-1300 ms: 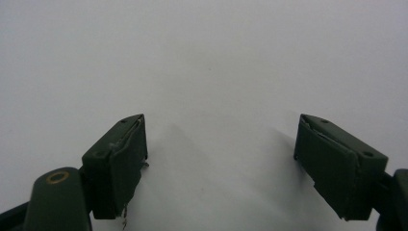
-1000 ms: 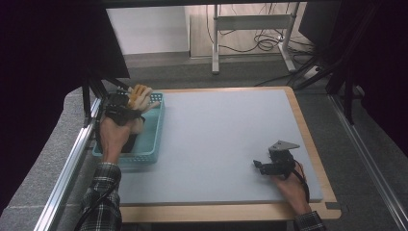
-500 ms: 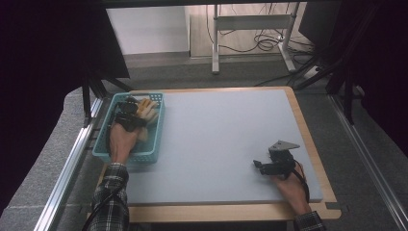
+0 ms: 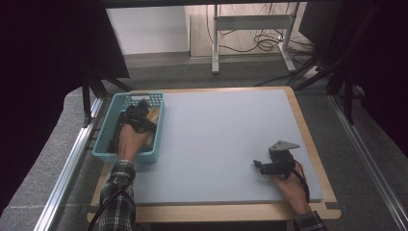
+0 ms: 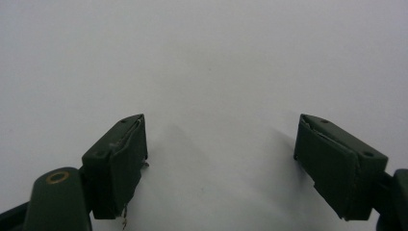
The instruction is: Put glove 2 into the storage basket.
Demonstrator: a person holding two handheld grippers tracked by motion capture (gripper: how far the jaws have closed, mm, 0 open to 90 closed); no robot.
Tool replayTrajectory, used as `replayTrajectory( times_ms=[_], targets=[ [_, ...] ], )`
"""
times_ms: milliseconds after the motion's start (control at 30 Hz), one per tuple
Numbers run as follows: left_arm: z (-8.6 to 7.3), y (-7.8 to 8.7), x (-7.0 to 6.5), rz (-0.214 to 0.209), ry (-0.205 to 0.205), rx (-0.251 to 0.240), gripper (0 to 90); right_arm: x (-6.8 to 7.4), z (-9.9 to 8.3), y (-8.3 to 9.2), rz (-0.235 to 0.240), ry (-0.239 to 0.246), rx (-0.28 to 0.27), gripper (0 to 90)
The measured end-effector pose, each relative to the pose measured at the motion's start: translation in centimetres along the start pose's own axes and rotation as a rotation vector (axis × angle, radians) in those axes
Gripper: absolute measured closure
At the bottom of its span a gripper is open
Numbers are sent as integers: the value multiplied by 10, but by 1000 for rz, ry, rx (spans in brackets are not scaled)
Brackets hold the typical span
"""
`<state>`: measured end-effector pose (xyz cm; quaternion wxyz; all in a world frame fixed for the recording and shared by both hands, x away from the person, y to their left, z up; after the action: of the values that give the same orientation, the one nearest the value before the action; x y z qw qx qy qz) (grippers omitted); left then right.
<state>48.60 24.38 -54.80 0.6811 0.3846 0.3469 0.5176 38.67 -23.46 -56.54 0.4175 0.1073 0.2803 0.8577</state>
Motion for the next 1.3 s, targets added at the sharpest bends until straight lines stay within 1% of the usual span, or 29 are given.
replayTrajectory(
  times_ms=[33, 67, 167, 267, 300, 367, 433, 467, 500, 533, 600, 633, 667, 700, 733, 767, 800, 867, 933, 1033, 1067, 1133, 1200, 1233, 1267, 1300],
  targets=[
    [-1, -1, 3, -4, 7, 11, 283, 0, 0, 0, 0, 0, 0, 184],
    [-2, -2, 5, -9, 11, 17, 283, 0, 0, 0, 0, 0, 0, 184],
    [-4, 1, 5, -27, 8, 17, 204, 0, 0, 0, 0, 0, 0, 183],
    [-3, 8, 2, -34, -6, 11, 133, 0, 0, 0, 0, 0, 0, 184],
    [-2, 13, 1, -36, -18, 4, 124, 0, 0, 0, 0, 0, 0, 184],
    [-1, 22, 0, -41, -23, -19, 117, 0, 0, 0, 0, 0, 0, 184],
    [2, 34, 1, -58, -28, -64, 121, 0, 0, 0, 0, 0, 0, 184],
    [3, 40, 2, -57, -33, -89, 126, 0, 0, 0, 0, 0, 0, 184],
    [4, 44, 3, -51, -41, -105, 157, 0, 0, 0, 0, 0, 0, 184],
    [5, 49, 4, -39, -41, -130, 157, 0, 0, 0, 0, 0, 0, 184],
    [6, 57, 6, -17, -49, -168, 247, 0, 0, 0, 0, 0, 0, 183],
    [5, 60, 8, 2, -58, -178, 397, 0, 0, 0, 0, 0, 0, 183],
    [5, 61, 10, 25, -68, -179, 397, 0, 0, 0, 0, 0, 0, 183],
    [4, 61, 12, 49, -76, -180, 563, 0, 0, 0, 0, 0, 0, 183],
    [2, 61, 15, 74, -79, -174, 563, 0, 0, 0, 0, 0, 0, 183],
    [1, 60, 18, 93, -79, -170, 716, 0, 0, 0, 0, 0, 0, 184],
    [-1, 57, 20, 109, -80, -157, 716, 0, 0, 0, 0, 0, 0, 184],
    [-4, 51, 24, 126, -78, -131, 826, 0, 0, 0, 0, 0, 0, 184],
    [-6, 44, 27, 120, -68, -107, 874, 0, 0, 0, 0, 0, 0, 184],
    [-9, 30, 26, 113, -62, -75, 895, 0, 0, 0, 0, 0, 0, 183],
    [-9, 28, 25, 112, -60, -74, 897, 0, 0, 0, 0, 0, 0, 183],
    [-7, 22, 22, 91, -48, -80, 900, 0, 0, 0, 0, 0, 0, 184],
    [-5, 20, 16, 47, -31, -94, 900, 0, 0, 0, 0, 0, 0, 183],
    [-3, 20, 12, 31, -33, -100, 900, 0, 0, 0, 0, 0, 0, 183],
    [-2, 20, 9, 35, -39, -103, 900, 0, 0, 0, 0, 0, 0, 183],
    [-1, 19, 5, 52, -56, -99, 900, 0, 0, 0, 0, 0, 0, 183]
  ],
)
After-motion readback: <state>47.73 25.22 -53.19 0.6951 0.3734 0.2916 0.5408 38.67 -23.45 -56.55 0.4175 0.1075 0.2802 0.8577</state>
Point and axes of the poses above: each handheld gripper's, and its own axes: y roughly backward along the jaws, z roughly out of its top, x roughly to its left, the point moved 5 cm from there along -y, roughly forward along the jaws, and after that the axes turned 8 degrees about -x, right-handed, at the moved point
